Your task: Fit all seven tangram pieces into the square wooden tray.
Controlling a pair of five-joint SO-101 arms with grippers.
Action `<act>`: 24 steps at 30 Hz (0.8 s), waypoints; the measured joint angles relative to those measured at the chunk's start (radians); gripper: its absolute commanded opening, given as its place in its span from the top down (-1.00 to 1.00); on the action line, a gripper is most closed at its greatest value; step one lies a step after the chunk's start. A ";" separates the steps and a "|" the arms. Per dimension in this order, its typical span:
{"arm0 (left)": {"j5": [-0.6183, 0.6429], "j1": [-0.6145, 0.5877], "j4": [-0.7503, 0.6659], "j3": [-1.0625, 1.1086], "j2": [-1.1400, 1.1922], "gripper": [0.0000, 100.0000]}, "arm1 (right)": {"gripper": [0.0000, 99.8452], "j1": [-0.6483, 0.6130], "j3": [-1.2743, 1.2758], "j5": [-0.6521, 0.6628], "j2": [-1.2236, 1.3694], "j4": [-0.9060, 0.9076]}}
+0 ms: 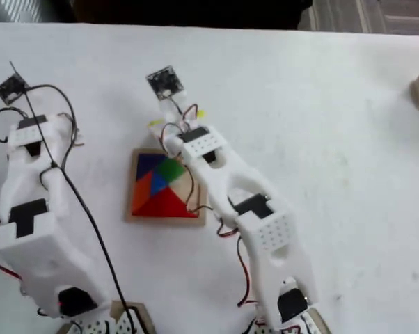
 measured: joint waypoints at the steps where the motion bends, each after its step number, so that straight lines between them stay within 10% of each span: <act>1: 0.000 0.000 0.000 0.000 0.000 0.96 | 0.99 0.003 -0.011 0.000 0.008 0.000; 16: -0.049 0.005 0.000 0.000 0.006 0.96 | 0.97 0.032 -0.161 0.017 0.018 0.391; 24: -0.064 0.005 0.000 0.000 0.006 0.96 | 0.97 0.017 -0.158 0.008 -0.011 0.302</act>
